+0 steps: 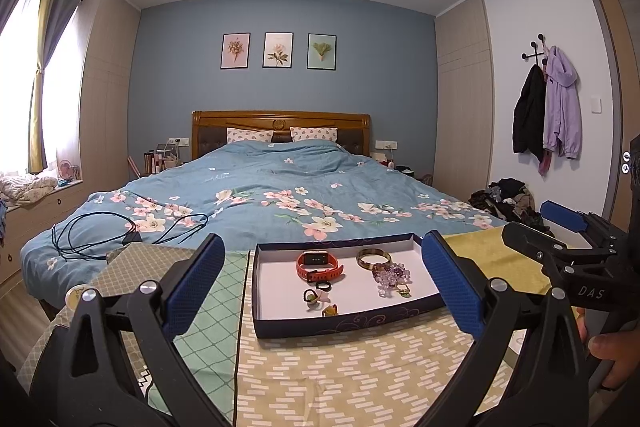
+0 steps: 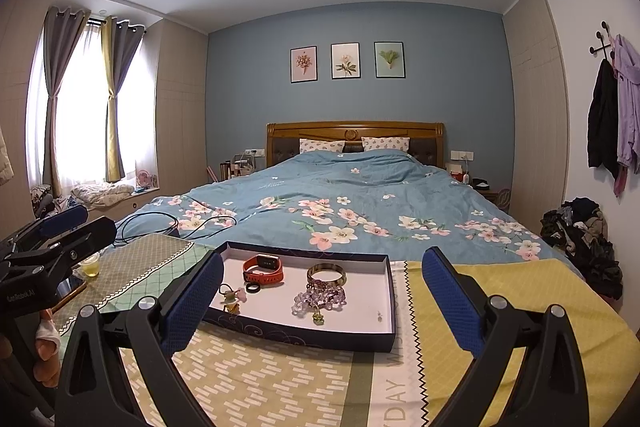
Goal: Organize jewelry
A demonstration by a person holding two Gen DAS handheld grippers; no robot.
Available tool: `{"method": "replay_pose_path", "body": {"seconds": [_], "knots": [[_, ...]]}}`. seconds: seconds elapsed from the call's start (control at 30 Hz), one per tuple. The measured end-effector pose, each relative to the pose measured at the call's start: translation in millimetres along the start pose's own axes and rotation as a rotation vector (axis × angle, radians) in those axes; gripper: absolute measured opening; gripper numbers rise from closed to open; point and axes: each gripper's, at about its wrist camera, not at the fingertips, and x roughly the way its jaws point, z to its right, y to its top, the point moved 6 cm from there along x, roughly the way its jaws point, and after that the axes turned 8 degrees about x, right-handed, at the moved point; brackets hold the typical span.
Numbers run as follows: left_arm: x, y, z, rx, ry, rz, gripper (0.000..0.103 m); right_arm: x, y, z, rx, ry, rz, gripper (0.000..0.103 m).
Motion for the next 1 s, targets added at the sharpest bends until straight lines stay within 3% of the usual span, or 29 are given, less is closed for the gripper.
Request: {"method": "replay_pose_path", "body": {"seconds": [1.0], "knots": [[-2.2, -2.4, 3.2, -0.008, -0.007, -0.005, 0.097, -3.1, 2.5, 0.1, 0.000, 0.004, 0.007, 0.096]]}}
